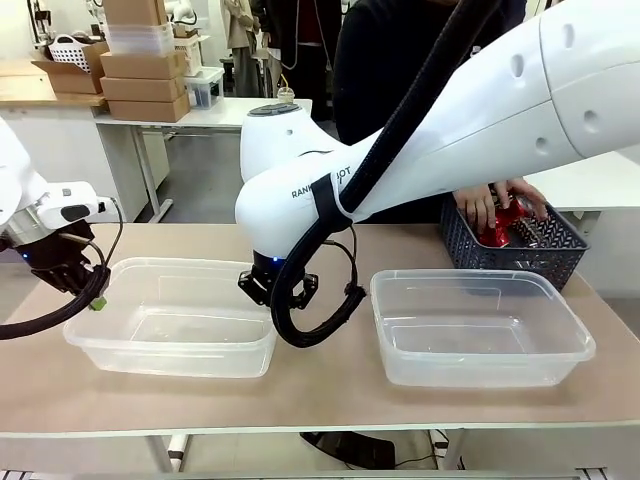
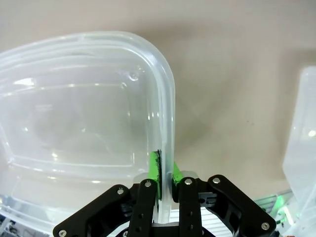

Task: Sort the waste into each basket.
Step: Pick up the Organizing box on the left side of the table and lift it.

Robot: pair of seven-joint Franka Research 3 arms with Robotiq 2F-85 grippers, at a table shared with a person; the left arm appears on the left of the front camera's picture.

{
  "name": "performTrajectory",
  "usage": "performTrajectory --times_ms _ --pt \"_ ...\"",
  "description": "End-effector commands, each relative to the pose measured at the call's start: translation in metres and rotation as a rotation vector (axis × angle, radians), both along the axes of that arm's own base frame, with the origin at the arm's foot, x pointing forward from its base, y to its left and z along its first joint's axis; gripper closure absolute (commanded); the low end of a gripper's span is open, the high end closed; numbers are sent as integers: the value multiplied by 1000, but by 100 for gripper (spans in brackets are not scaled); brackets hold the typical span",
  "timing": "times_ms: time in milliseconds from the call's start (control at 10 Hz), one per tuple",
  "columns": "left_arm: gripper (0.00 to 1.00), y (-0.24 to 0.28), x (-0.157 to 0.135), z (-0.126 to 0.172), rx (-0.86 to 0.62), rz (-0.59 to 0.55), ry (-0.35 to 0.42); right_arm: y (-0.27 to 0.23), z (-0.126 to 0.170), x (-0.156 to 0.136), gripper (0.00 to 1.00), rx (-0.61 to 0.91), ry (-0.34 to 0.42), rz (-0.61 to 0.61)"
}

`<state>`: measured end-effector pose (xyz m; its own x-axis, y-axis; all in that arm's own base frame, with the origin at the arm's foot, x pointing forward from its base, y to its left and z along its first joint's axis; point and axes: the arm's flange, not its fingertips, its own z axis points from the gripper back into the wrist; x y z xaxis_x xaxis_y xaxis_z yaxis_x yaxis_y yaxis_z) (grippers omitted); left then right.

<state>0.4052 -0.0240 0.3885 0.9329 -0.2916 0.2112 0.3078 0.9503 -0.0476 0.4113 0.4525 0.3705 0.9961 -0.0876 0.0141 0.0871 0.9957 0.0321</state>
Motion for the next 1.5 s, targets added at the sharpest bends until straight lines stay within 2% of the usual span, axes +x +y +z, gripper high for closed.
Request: performTrajectory --times_ms 0,200,500,600,700,800,900,1100,1200,1300,1400 --pt "100 0 -24 -4 10 44 12 -7 10 -2 100 -39 -21 2" --pt "100 -3 -30 23 -19 111 23 -21 25 -2 100 -40 -19 19" --pt "100 -34 -51 124 -48 106 63 -74 103 4 100 -53 26 230" --pt "100 -50 -60 160 -71 83 34 -94 123 4 100 -62 57 273" --pt "100 -60 -62 176 -75 96 12 -107 135 0 100 -63 71 316" --pt "100 -65 -58 179 -112 105 35 -116 140 -7 100 -5 84 386" --pt "100 -66 -70 159 -81 102 24 -74 137 -6 100 5 30 242" --pt "100 -66 -70 159 -81 102 24 -74 137 -6 100 5 30 242" --pt "100 -66 -70 159 -81 102 24 -85 153 -9 95 31 39 265" --pt "91 -71 -70 161 -91 135 51 -96 140 -3 95 25 62 307" --pt "91 -93 -68 163 -99 221 75 -136 144 -7 95 -52 50 319"
